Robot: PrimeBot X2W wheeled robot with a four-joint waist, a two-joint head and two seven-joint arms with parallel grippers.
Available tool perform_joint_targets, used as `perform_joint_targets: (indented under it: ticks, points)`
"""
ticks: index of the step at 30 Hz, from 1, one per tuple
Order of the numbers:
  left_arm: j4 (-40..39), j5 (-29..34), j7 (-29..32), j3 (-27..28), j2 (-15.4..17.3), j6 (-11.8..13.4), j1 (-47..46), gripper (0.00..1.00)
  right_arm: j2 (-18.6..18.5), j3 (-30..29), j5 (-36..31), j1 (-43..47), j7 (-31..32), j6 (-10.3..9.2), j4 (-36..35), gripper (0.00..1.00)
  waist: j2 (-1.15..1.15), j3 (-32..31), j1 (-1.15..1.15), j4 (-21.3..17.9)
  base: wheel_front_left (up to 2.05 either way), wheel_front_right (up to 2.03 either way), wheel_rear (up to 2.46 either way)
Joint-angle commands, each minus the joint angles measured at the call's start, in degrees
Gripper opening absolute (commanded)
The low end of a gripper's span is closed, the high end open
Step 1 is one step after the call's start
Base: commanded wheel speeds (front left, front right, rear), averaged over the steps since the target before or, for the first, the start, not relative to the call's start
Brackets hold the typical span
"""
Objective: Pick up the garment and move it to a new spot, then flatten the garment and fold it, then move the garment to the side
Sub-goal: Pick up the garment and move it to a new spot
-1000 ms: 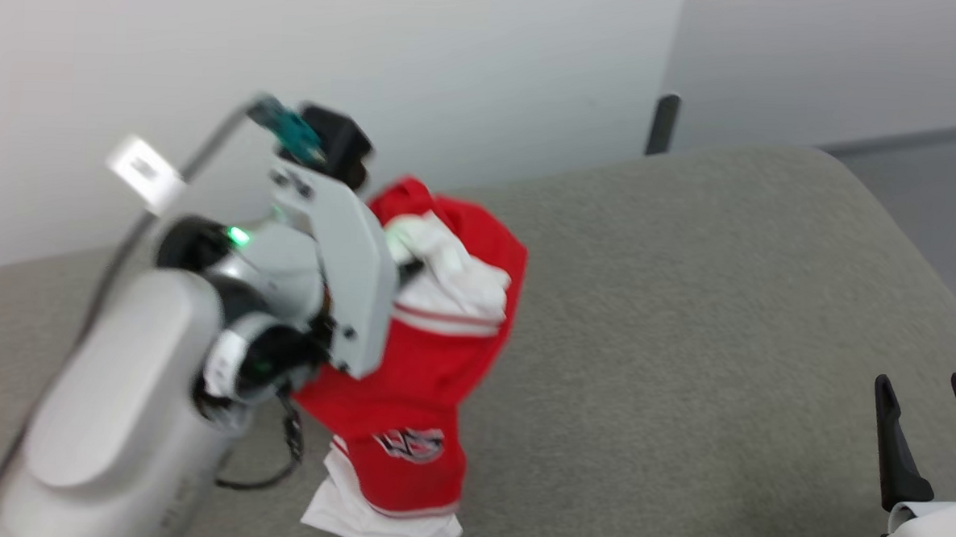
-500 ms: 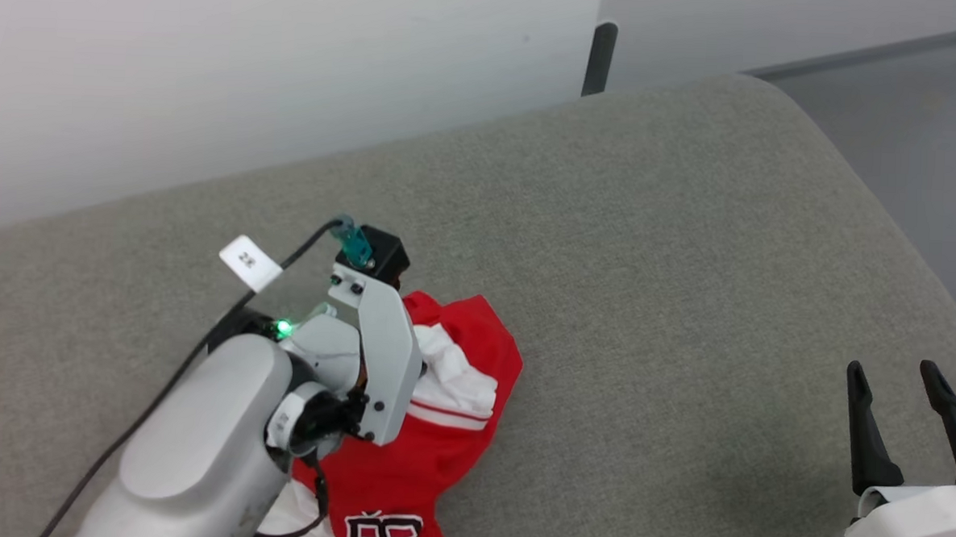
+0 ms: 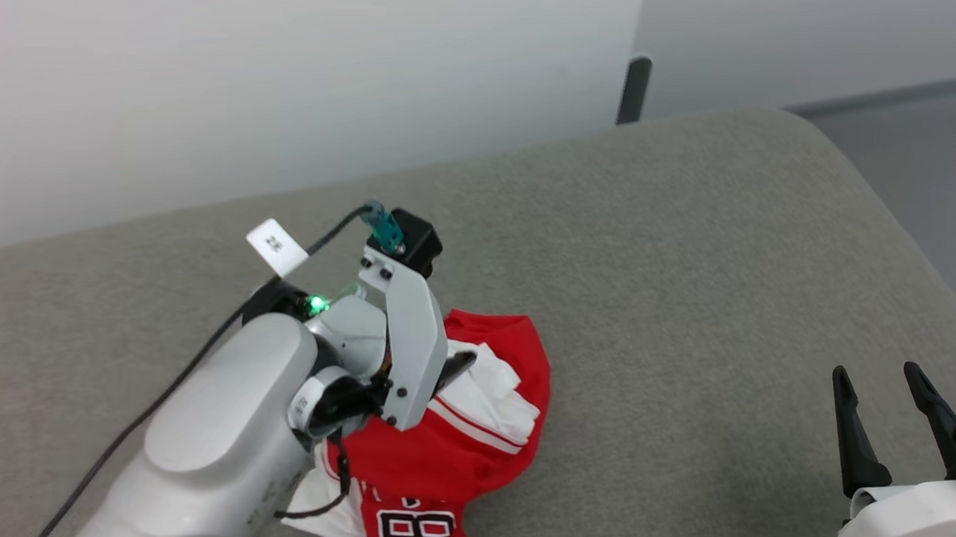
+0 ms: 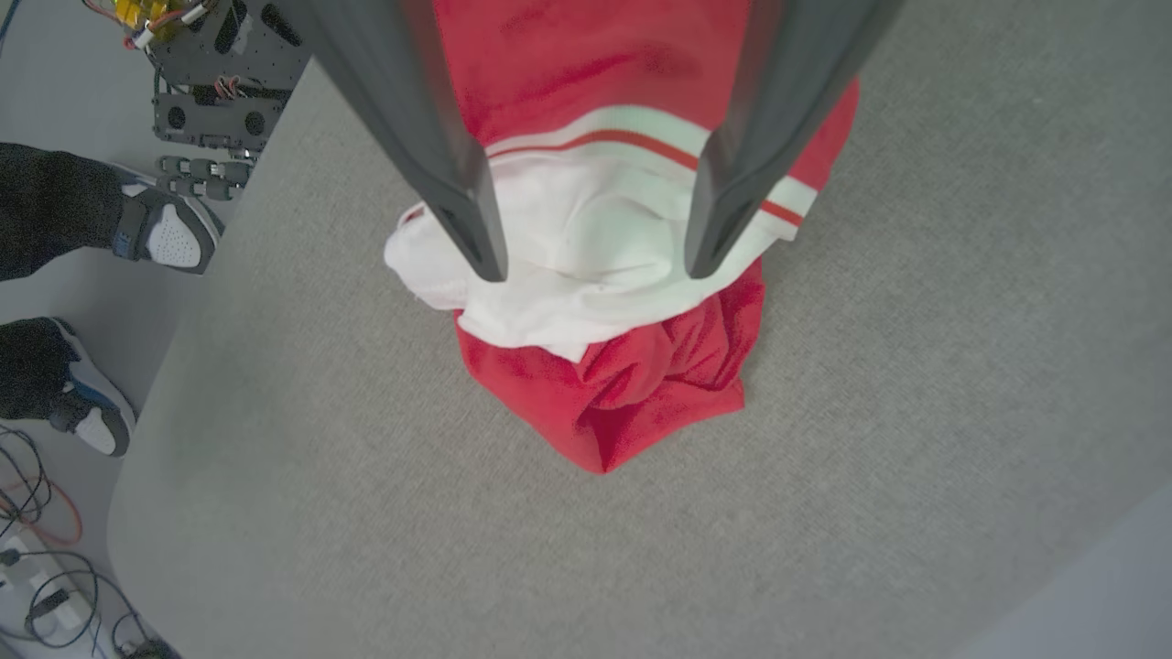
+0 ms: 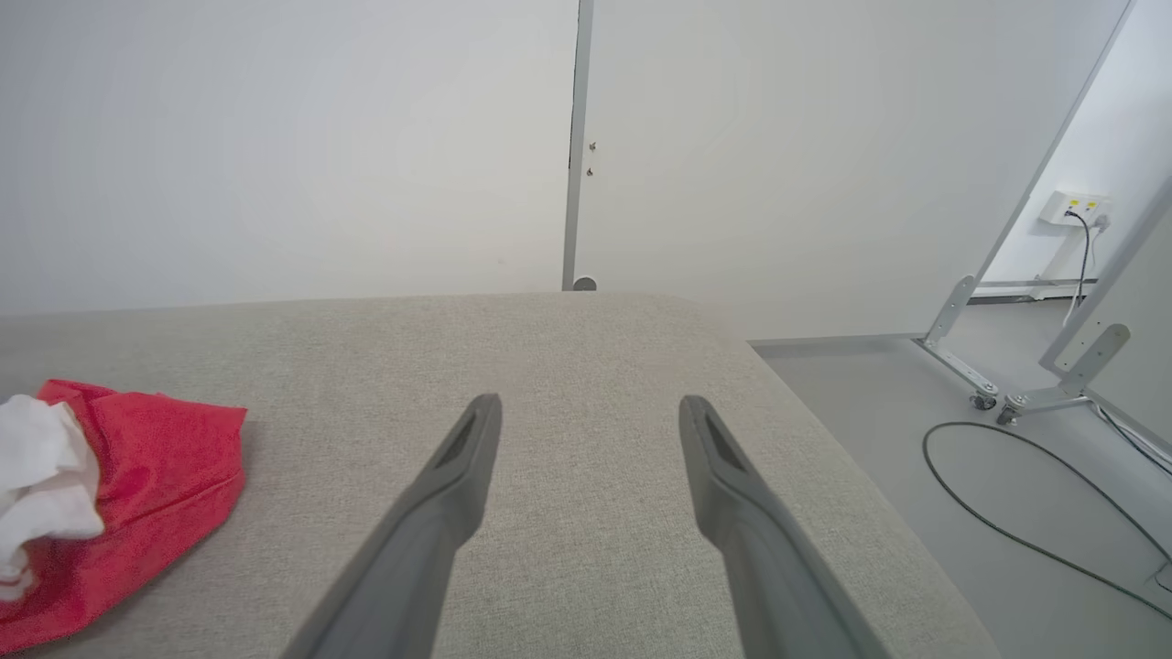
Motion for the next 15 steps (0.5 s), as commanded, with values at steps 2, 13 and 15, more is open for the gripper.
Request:
perform_joint_targets:
  ticks: [2, 13, 15]
  points:
    - [-0.9, -0.5, -0.8, 0.8, 0.2, -0.3, -0.4, 1.0, -0.5, 0.1, 0.6, 0.7, 0.2, 0.0, -0.2, 1.0, 0.0, -2.9, 0.0, 3.0, 0.0, 0.0, 0.0]
    - [-8.8, -1.4, -13.4, 8.5, 5.9, 2.1, 7.3, 1.0, -1.2, 0.3, 1.1, 2.2, -0.6, 0.0, -0.3, 1.0, 0.0, -8.1, 0.0, 9.1, 0.0, 0.0, 0.0]
    - [-10.7, -1.1, -16.6, 10.3, 7.3, 2.8, 9.8, 1.0, -1.2, 0.1, 1.0, 2.7, -0.8, 0.0, -0.1, 1.0, 0.0, -8.8, 0.0, 10.2, 0.0, 0.0, 0.0]
